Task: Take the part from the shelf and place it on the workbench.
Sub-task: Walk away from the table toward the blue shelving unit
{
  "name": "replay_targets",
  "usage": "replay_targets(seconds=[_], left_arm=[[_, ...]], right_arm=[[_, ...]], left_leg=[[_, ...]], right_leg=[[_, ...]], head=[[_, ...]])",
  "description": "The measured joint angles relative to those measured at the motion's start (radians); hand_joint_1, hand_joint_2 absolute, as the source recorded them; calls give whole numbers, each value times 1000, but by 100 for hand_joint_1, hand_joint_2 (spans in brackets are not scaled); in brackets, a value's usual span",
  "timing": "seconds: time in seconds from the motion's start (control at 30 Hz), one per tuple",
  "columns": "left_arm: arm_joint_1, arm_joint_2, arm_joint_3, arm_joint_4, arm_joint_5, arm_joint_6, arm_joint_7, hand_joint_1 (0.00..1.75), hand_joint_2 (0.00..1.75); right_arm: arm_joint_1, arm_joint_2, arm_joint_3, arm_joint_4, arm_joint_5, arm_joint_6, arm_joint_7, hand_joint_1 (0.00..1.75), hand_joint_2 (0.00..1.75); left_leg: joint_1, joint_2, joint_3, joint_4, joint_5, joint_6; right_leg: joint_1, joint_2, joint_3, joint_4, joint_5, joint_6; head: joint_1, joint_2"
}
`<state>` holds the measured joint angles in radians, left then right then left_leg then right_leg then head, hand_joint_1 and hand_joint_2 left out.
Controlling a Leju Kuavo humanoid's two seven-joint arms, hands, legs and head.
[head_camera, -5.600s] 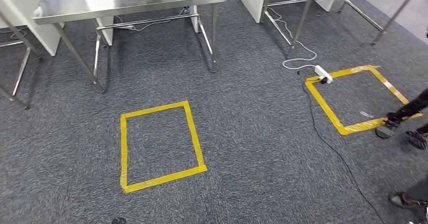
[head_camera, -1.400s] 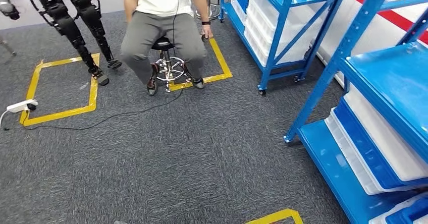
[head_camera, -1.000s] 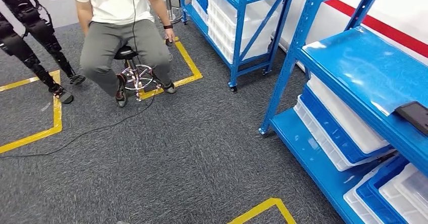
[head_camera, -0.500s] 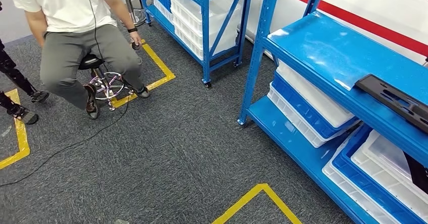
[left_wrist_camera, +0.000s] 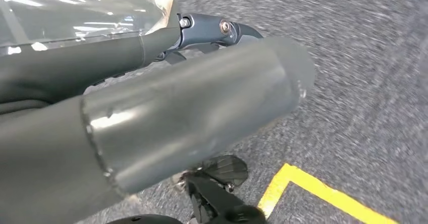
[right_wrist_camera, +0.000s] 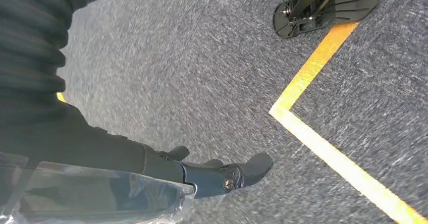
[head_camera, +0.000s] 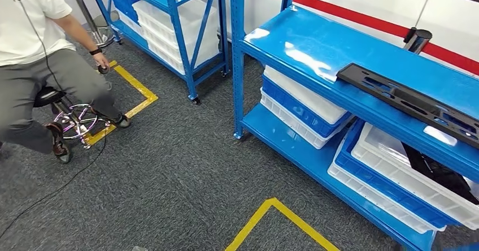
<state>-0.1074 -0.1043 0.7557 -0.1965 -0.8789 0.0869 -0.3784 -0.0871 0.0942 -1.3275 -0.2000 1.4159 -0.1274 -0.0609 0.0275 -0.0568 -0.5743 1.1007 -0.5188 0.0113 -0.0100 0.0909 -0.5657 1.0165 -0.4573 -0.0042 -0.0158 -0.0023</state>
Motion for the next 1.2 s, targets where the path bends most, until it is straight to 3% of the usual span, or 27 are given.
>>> replay_targets(seconds=[0.07,0.13,0.2,0.27,0.33,0.37,0.4,0.43,0.5,0.57,0.63,0.67,0.73,0.8,0.83,0.87,0.9,0.93,1.0,1.03,1.1,1.2], left_arm=[[0,1,0,0,1,0,0,0,0],[-1,-1,0,0,1,1,-1,0,0],[-2,-3,0,0,2,1,-2,0,0],[0,-3,1,0,2,2,-3,0,0],[3,-2,1,0,2,2,-3,0,0],[3,-2,1,0,2,2,-3,0,0],[3,-3,1,0,2,2,-3,0,0],[3,-4,1,0,2,2,-3,0,0],[3,-5,1,0,3,2,-3,0,0],[3,-5,1,0,4,2,-3,0,0],[0,-5,1,0,4,2,-2,0,0],[-2,-6,1,0,4,2,-2,0,0],[-5,-6,1,0,4,4,-2,0,0],[-1,-6,1,0,3,5,-1,0,0],[3,-6,1,0,2,5,0,0,0],[6,-6,1,0,1,5,1,0,0],[7,-6,1,0,1,5,1,0,0],[7,-6,1,0,1,5,1,0,0],[6,-5,1,0,1,5,1,0,0],[5,-5,1,0,0,5,1,0,0],[3,-5,1,0,0,6,1,0,0],[3,-6,1,0,0,7,1,0,0]], right_arm=[[-3,0,0,0,2,-1,2,0,175],[-1,-1,-1,0,3,-2,3,0,175],[1,-4,-1,0,4,-2,4,0,175],[-1,-5,-2,0,4,-2,5,0,175],[-4,-5,-2,0,5,-2,6,0,175],[-3,-6,-2,0,5,-2,6,0,175],[-2,-7,-2,0,5,-2,6,0,175],[-1,-8,-2,0,5,-2,6,0,175],[-2,-10,-2,0,6,-1,6,0,175],[-6,-11,-2,0,7,1,6,0,175],[-7,-11,-2,-1,8,2,8,0,175],[-6,-12,-2,-1,9,2,8,0,175],[-6,-13,-2,-1,10,0,10,0,175],[-9,-14,-2,-1,11,-1,13,0,175],[-10,-13,-2,-1,13,-2,15,0,175],[-9,-13,-2,-1,15,-3,19,0,175],[-8,-13,-2,-1,17,-5,23,0,175],[-7,-13,-1,-1,19,-7,27,0,175],[-6,-12,1,-1,22,-12,31,0,175],[-6,-11,3,-1,23,-14,32,0,175],[-6,-11,5,-1,23,-17,33,0,175],[-6,-11,6,-1,23,-18,33,0,175]], left_leg=[[-3,-26,25,-66,20,4],[-8,-3,28,-74,23,12],[-10,21,32,-87,33,27],[-11,50,34,-96,38,37],[-13,79,32,-96,38,39],[-13,94,30,-95,37,38],[-13,107,30,-95,36,37],[-12,120,31,-95,35,35],[-13,144,36,-93,29,26],[-18,164,45,-92,21,11],[-18,184,56,-94,15,0],[-14,182,60,-91,11,-7],[-7,134,45,-46,-26,-17],[-4,74,-11,74,-93,-21],[-4,62,-44,139,-119,-21],[-5,58,-69,182,-127,-19],[-5,56,-78,189,-114,-17],[-5,55,-70,157,-82,-13],[-6,49,-18,25,-7,-3],[-8,46,4,-30,17,1],[-12,41,20,-77,31,3],[-20,42,19,-81,35,1]], right_leg=[[4,21,-7,1,2,9],[3,38,-20,-1,7,22],[3,4,-38,23,-5,29],[2,-56,-86,118,-57,25],[-2,-75,-144,237,-110,25],[-4,-78,-157,267,-119,31],[-7,-81,-149,258,-112,40],[-10,-90,-121,215,-94,51],[-13,-136,-40,76,-49,65],[-8,-171,1,4,-26,56],[-3,-159,1,-1,-21,39],[-7,-146,2,-2,-19,32],[-15,-123,7,-4,-15,17],[-14,-99,6,-4,-11,4],[-10,-88,5,-4,-10,0],[-8,-77,5,-4,-10,-1],[-5,-67,6,-4,-10,-2],[-4,-60,7,-4,-10,-2],[-1,-47,10,-4,-10,-1],[2,-43,10,-3,-11,0],[9,-40,4,-1,-14,5],[12,-41,-7,0,-18,8]], head=[[1,0],[1,0],[3,0],[5,0],[6,0],[6,0],[7,0],[7,0],[8,0],[6,0],[5,0],[4,0],[2,0],[0,0],[-1,0],[-1,0],[-1,0],[-1,0],[-1,0],[0,0],[1,0],[1,0]])
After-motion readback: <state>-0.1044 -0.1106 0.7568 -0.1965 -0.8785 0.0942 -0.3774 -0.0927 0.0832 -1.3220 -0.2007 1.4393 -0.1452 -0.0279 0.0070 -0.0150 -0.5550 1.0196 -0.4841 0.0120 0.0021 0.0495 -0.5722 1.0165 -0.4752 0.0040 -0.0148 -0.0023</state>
